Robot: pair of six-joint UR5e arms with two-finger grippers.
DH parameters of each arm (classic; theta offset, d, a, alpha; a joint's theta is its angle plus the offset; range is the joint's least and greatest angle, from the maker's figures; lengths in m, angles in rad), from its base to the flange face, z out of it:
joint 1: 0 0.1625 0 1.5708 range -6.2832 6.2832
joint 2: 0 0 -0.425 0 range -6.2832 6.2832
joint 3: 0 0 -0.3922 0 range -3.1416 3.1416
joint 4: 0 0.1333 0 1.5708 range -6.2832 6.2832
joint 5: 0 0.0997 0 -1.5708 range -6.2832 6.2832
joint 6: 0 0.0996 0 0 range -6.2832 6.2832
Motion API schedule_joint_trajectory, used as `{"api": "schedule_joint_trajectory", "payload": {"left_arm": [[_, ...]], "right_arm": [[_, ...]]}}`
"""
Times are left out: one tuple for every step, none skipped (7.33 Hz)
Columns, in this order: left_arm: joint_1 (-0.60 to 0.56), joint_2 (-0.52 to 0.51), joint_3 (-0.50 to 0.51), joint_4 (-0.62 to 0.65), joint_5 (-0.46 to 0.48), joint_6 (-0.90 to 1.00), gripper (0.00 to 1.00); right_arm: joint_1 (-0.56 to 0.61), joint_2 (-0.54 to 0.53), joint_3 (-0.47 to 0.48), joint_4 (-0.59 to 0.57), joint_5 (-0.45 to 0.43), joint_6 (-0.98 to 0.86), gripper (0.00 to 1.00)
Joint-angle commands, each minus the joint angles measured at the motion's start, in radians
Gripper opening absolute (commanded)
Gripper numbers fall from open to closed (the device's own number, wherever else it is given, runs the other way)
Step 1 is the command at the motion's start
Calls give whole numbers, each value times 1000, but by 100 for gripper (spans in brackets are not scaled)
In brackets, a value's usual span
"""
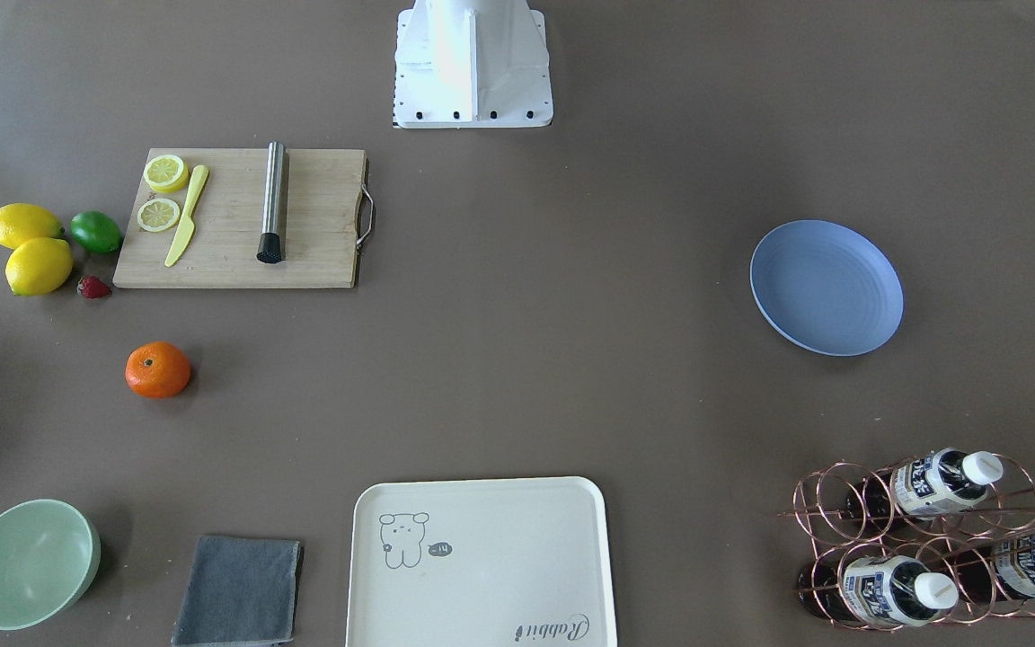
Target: Pick orange to plate
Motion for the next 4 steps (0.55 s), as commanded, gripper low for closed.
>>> {"api": "schedule_joint_trajectory", "payload": {"left_arm": [[-4, 5, -4, -13, -6, 5, 98], [-4, 52, 2, -107, 0, 5, 98], [2, 80, 2, -169, 2, -7, 98], [5, 106, -4, -171, 3, -7, 98]], "right_arm": [[-1, 23, 2, -24, 2, -2, 100], [-2, 24, -1, -23, 2, -2, 100], [-4, 24, 0, -23, 2, -2, 100], [-5, 23, 2, -23, 2, -2, 100]]}}
